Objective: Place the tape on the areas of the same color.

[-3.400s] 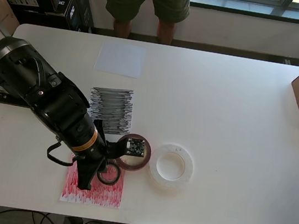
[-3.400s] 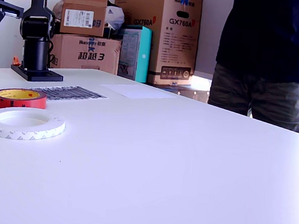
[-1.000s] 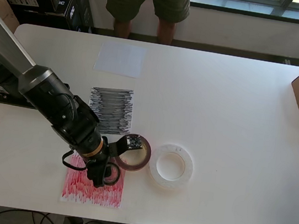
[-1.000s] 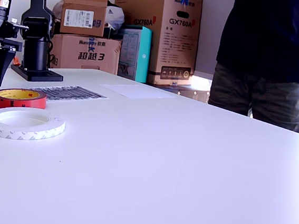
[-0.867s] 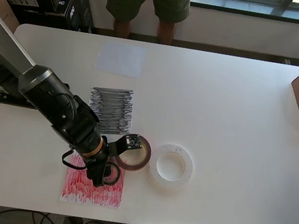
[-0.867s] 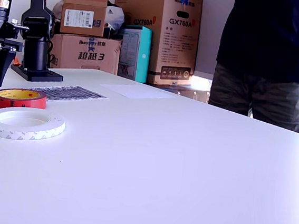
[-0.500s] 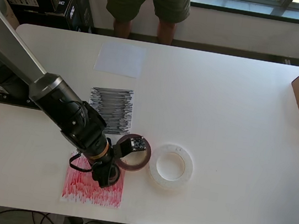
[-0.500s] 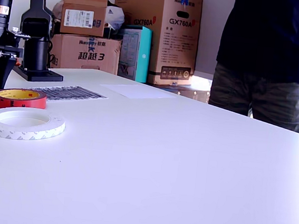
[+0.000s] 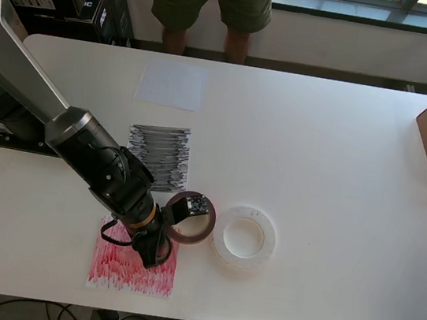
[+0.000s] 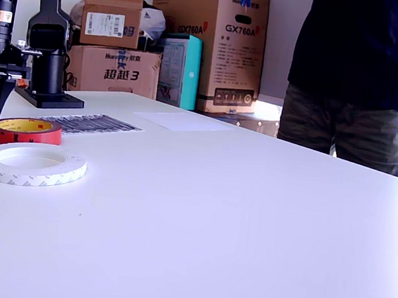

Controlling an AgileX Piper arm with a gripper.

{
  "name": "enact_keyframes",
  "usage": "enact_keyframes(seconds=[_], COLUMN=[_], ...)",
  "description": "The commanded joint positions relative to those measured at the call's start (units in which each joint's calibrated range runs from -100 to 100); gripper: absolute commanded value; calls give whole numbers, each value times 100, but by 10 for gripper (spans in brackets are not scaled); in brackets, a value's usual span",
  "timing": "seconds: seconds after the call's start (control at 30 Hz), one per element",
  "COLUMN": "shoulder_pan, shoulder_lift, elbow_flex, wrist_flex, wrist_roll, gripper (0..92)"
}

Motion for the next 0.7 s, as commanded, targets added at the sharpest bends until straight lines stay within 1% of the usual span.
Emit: enact_keyframes(seconds=[0.0,0.07,0.37,0.43,0.5,0.67], shoulder_pan=[-32,-48,-135,-127,-79,331], shoulder_lift=[-44,-44,-137,-240,-530,-1391], elbow_flex=[37,46,-17,-154,-236,-199], wrist_flex=[19,19,95,129,434,1538], wrist_roll=[65,73,73,65,65,81], gripper=[54,65,63,31,0,2])
